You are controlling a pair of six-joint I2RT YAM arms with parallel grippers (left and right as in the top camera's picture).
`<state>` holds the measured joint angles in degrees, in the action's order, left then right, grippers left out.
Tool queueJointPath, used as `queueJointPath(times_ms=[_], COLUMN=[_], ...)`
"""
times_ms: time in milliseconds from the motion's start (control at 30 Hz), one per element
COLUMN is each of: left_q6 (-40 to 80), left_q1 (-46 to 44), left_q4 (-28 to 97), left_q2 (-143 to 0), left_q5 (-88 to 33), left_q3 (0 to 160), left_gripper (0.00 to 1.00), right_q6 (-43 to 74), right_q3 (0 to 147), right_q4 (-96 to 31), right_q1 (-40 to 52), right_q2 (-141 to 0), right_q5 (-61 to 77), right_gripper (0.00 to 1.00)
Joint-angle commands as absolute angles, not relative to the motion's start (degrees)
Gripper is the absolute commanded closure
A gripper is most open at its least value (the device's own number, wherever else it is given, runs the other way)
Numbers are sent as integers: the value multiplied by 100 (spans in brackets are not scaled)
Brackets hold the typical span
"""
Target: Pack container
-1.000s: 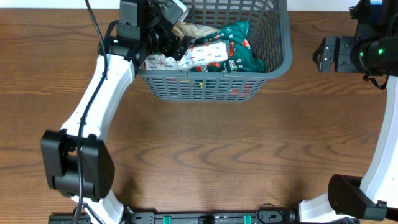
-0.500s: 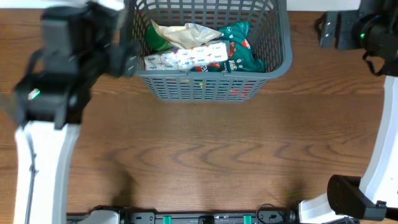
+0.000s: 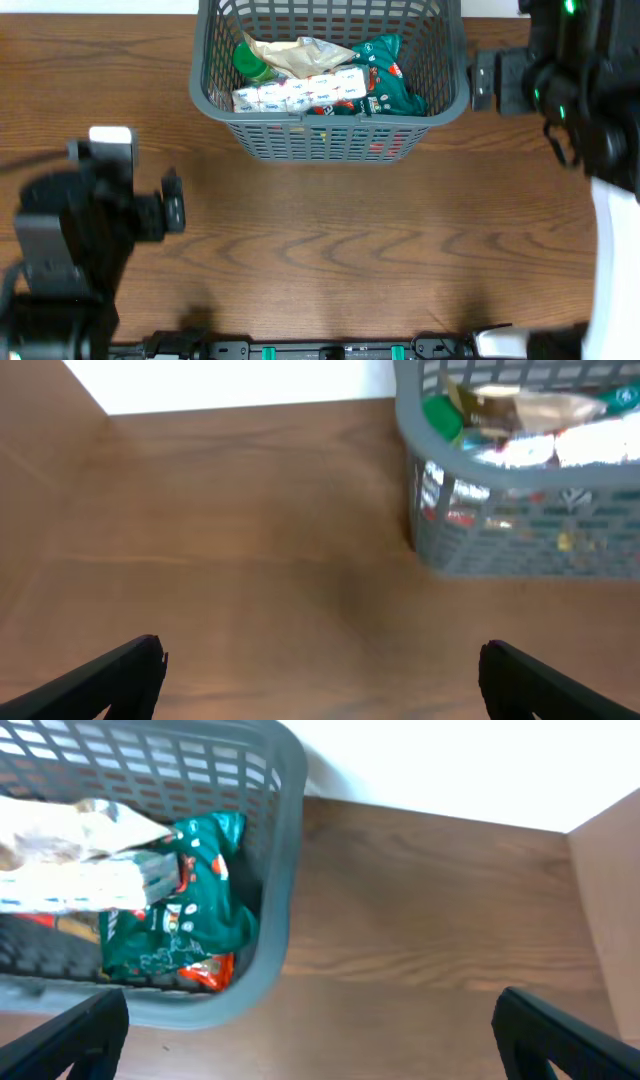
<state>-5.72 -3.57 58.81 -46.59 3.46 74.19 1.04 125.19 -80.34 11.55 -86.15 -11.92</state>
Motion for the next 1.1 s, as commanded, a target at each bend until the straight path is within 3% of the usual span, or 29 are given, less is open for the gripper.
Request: queueJointPath(times_ms=[0, 300, 433, 633, 1067], left_q6=[-440, -440, -440, -440, -440], left_q1=[-344, -366, -366, -366, -366], left_q4=[5824, 5638, 5561, 5651, 5649], left_q2=[-4147, -3146, -3020, -3061, -3059], left_q5=[336, -550, -329, -215, -215], left_q3=[6731, 5507, 5284, 5256, 5256], left_gripper=[1, 1, 1, 1, 2], right_q6=[495, 1155, 1439, 1435, 1435], right_q3=[11688, 7334, 6077, 5315, 5249], right_q4=[-7854, -6237, -6042, -6134, -7094], right_q1=[1341, 1964, 2023, 2023, 2023], right_q2=[-7804, -4851, -3686, -2847, -2808], right_q5=[-1632, -1658, -1896, -1907, -1907], right_gripper=[1, 1, 1, 1, 1])
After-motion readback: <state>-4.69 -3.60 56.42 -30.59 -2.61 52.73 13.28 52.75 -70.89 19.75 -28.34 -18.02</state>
